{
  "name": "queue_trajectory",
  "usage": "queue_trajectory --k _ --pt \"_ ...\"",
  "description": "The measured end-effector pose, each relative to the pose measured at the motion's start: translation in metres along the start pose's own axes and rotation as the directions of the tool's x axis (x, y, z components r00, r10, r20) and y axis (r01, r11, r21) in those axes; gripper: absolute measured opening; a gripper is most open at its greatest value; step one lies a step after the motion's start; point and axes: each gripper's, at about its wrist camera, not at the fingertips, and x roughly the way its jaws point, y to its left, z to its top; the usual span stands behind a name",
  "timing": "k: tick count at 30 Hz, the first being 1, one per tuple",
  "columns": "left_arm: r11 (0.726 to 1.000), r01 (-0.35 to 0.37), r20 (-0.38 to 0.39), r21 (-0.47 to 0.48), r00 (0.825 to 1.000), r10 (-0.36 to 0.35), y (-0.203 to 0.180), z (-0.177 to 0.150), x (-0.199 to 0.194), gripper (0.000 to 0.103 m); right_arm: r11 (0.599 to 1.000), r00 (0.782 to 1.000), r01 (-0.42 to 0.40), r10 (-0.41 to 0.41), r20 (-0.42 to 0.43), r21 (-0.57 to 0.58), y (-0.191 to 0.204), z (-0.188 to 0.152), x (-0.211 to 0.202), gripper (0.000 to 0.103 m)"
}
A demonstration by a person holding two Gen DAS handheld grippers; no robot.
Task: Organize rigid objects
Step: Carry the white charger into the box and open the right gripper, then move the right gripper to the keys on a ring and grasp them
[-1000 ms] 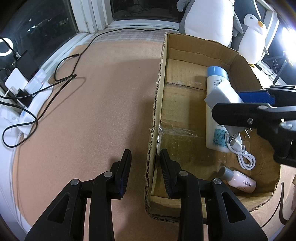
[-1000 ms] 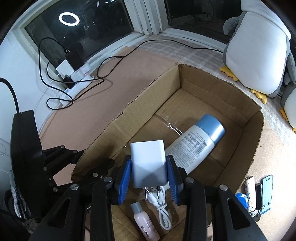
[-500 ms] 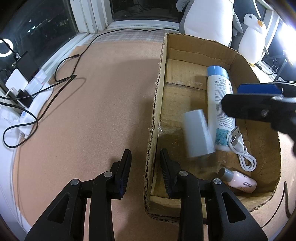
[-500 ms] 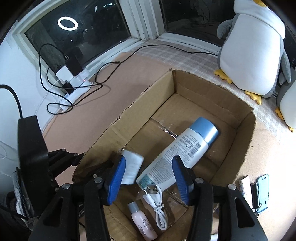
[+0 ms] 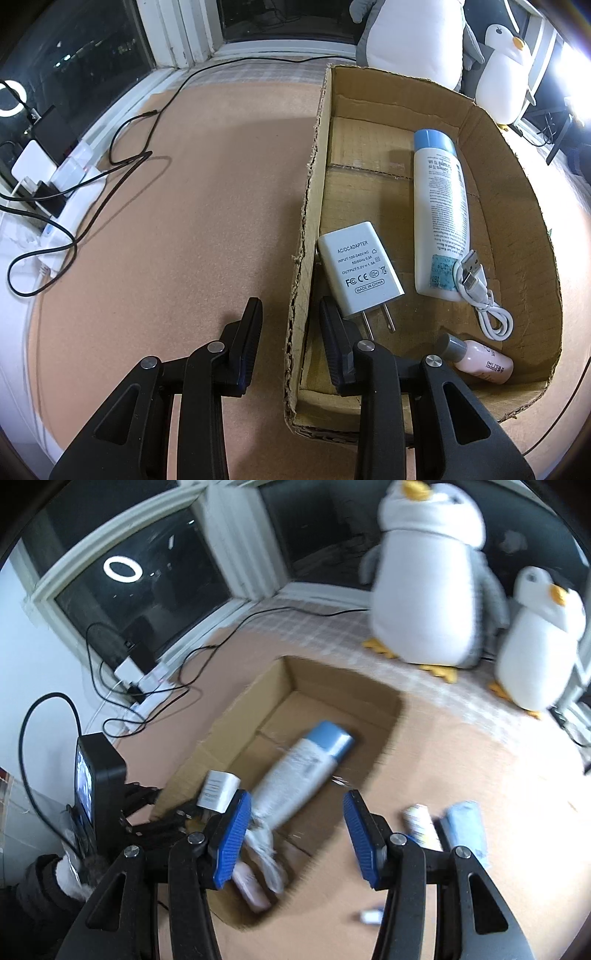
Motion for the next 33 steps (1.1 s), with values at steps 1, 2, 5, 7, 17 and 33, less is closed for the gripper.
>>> queue_trajectory --k 1,2,5,7,17,33 --pt "1.0 0.0 0.0 0.0 1.0 0.0 0.0 0.0 0.0 0.03 1.0 1.0 0.012 -0.012 0.006 0.008 -0.007 -0.003 -0.006 0.048" --pt "1.0 0.0 0.0 0.001 1.0 0.0 0.0 0.0 0.0 0.03 1.0 1.0 0.025 -0.025 0.01 0.019 -0.017 -0.006 -0.012 0.048" --pt "1.0 -0.001 0.0 0.002 1.0 0.001 0.0 0.0 0.0 0.03 0.996 0.998 0.068 -0.069 0.014 0.054 -0.044 -0.017 -0.027 0.048" --pt "1.0 -0.001 -0.001 0.002 1.0 0.001 0.0 0.0 0.0 0.03 0.992 0.995 0.094 -0.095 0.009 0.083 -0.061 -0.023 -0.032 0.048" --pt "1.0 -0.009 -0.004 0.01 1.0 0.009 0.0 0.001 0.0 0.03 0.978 0.981 0.185 -0.178 -0.075 0.099 -0.105 -0.057 -0.009 0.048" --pt "1.0 -0.009 -0.006 0.007 1.0 0.009 0.0 0.001 0.0 0.03 0.978 0.968 0.193 -0.178 -0.177 0.074 -0.124 -0.06 0.045 0.035"
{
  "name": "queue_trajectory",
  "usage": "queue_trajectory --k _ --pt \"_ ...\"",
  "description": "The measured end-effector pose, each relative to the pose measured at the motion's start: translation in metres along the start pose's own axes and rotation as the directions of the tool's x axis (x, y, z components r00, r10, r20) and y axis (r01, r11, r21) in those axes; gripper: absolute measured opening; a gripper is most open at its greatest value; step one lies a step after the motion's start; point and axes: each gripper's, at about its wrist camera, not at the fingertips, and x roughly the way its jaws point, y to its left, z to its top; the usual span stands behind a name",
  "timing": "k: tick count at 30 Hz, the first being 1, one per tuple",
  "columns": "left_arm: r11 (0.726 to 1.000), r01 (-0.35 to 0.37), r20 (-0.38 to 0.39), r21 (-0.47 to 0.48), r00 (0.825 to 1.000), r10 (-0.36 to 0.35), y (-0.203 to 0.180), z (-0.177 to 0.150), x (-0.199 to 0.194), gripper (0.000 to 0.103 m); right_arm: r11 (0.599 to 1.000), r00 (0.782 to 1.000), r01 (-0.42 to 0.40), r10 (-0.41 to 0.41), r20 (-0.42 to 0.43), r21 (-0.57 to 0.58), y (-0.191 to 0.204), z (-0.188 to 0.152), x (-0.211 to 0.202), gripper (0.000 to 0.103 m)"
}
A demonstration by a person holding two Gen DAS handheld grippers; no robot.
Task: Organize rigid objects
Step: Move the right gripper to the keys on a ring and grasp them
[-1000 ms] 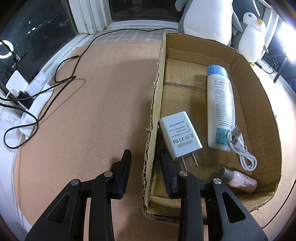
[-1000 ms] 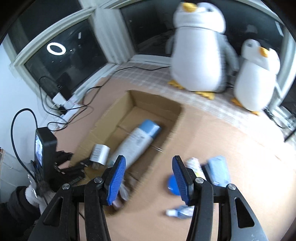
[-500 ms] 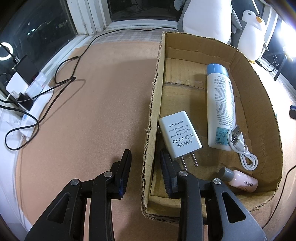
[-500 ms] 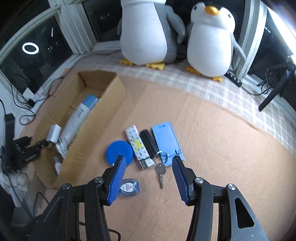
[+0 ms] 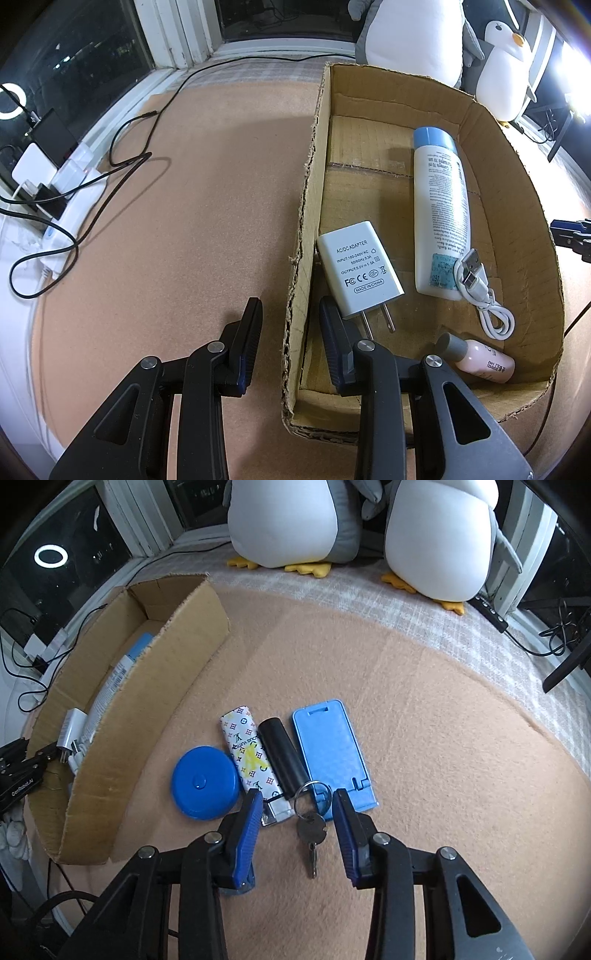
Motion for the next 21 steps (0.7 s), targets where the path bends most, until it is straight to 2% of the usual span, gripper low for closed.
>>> queue_trajectory --k 3,11,21 --pt "1.0 0.002 -0.001 -0.002 1.0 -0.002 0.001 0.0 0.0 0.03 1.0 1.0 -0.01 0.01 -0.009 0.006 -0.002 0.001 0.003 0.03" --pt "1.0 0.003 -0.002 -0.003 1.0 -0.003 0.001 0.0 0.001 0.03 0.997 0.997 -0.068 0.069 -0.02 0.045 -0.011 0.003 0.004 0.029" --pt "1.0 0.003 -0.002 -0.003 1.0 -0.003 0.001 0.001 0.001 0.03 0.998 0.997 -0.065 0.066 -0.045 0.027 -0.017 0.006 0.005 0.022"
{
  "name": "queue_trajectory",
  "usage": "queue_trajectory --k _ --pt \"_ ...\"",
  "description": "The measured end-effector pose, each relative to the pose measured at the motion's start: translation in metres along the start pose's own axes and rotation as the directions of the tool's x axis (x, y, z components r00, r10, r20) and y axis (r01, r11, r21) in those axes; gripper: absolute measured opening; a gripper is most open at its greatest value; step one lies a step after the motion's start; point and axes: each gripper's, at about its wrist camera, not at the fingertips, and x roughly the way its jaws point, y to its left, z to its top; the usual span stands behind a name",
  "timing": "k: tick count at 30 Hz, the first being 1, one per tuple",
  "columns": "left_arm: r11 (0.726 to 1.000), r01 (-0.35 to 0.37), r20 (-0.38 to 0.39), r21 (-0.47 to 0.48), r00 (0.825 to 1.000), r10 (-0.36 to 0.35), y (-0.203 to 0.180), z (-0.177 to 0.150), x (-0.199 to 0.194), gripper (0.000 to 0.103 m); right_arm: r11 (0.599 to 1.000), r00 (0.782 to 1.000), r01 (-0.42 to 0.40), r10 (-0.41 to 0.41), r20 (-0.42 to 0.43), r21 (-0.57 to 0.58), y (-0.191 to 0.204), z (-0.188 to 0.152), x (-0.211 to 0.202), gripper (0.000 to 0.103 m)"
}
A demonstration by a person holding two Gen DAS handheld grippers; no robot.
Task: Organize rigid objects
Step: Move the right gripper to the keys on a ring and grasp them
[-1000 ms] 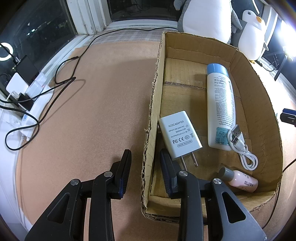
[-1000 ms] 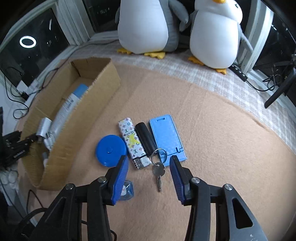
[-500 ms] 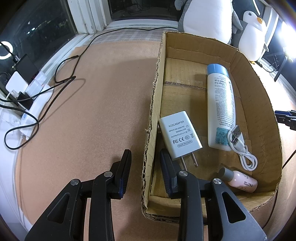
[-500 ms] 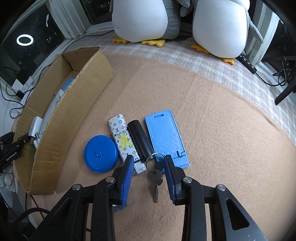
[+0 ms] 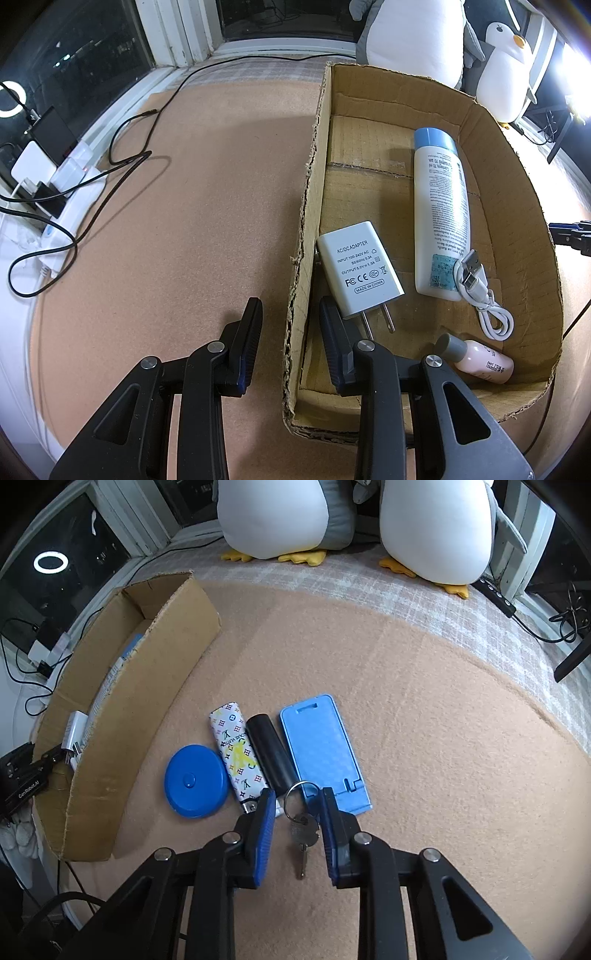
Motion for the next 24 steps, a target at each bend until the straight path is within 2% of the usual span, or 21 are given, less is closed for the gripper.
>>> queue_trajectory --k 8,17,19,20,22,24 --pt "1.0 0.0 -0.001 -0.001 1.0 0.0 0.0 0.0 0.0 0.03 1.0 1.0 0.006 -0.006 -0.006 0.0 -0.0013 -0.0021 -0.002 0.018" --pt "1.0 0.0 -0.001 0.0 1.0 0.0 0.0 0.0004 0.0 0.03 0.998 0.998 0.063 -0.064 -0.007 -0.01 -0.0056 -0.006 -0.0083 0.018" --pt "1.0 0.0 0.0 -0.001 1.0 0.0 -0.0001 0.0004 0.0 0.03 0.998 0.999 0.054 -0.054 -0.003 -0.014 -0.0051 -0.006 -0.0088 0.018" --pt "1.0 0.0 0.0 0.0 1.0 0.0 -0.0001 0.0004 0.0 0.03 0.999 0.999 0.045 -0.045 0.001 -0.017 -0.0041 -0.0061 -0.0095 0.018" --pt "1.0 -0.001 -0.001 0.0 1.0 0.001 0.0 0.0004 0.0 0.03 0.998 0.999 0.051 -0.051 -0.006 -0.031 -0.0013 -0.0054 -0.008 0.028" --pt "1.0 0.0 -0.001 0.0 1.0 0.0 0.0001 0.0004 0.0 0.03 0.996 0.997 0.077 -0.078 -0.008 -0.053 0.0023 -0.0053 -0.0056 0.028"
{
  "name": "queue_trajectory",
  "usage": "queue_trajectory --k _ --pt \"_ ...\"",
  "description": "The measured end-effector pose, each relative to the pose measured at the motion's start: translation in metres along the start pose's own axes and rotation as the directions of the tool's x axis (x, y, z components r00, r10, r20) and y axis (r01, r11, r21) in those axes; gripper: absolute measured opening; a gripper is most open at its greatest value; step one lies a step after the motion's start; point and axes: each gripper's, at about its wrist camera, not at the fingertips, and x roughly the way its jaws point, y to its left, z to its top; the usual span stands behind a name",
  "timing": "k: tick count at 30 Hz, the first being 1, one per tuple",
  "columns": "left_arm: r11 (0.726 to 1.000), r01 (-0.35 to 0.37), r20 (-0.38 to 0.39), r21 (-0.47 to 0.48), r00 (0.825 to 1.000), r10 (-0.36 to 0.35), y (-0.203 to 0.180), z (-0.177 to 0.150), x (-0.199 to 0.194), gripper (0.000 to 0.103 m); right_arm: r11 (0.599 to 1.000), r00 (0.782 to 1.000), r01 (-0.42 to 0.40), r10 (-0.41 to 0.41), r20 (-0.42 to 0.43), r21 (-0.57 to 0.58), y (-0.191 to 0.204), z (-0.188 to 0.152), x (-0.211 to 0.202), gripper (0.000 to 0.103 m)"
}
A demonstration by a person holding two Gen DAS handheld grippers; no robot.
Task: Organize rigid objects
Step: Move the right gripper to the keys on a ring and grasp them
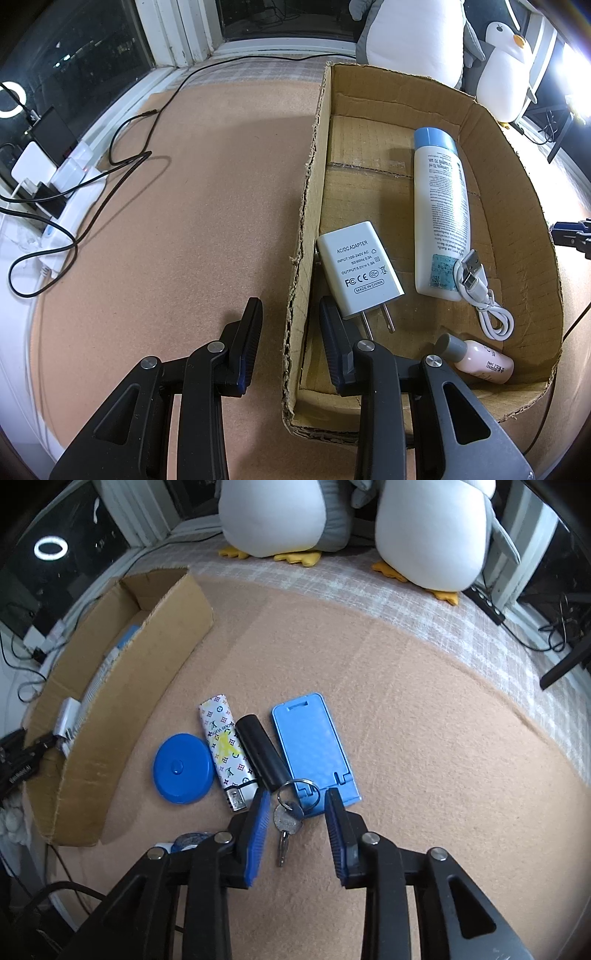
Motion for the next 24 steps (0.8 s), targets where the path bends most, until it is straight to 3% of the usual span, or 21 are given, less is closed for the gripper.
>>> queue_trajectory --k 13,18,20,24 --pt "1.0 -0.001 0.0 0.002 1.0 0.001 0.0 0.0 0.0 0.03 0.997 1.0 0.023 -0.024 -0.011 -0.067 0.005 0.008 0.013 0.028" --pt "1.0 -0.001 0.0 0.0 1.0 0.001 0.0 0.0 0.0 0.03 0.975 0.992 0.12 -0.124 -0.01 -0.185 0.026 0.005 0.016 0.028" --pt "1.0 0.001 0.0 -0.002 1.0 -0.001 0.0 0.0 0.0 0.03 0.975 0.992 0.118 -0.123 -0.014 -0.189 0.025 0.007 0.016 0.023" --pt "1.0 0.001 0.001 -0.003 1.0 -0.001 0.0 0.0 0.0 0.03 0.982 0.995 0.094 -0.098 -0.014 -0.164 0.019 0.008 0.015 0.022"
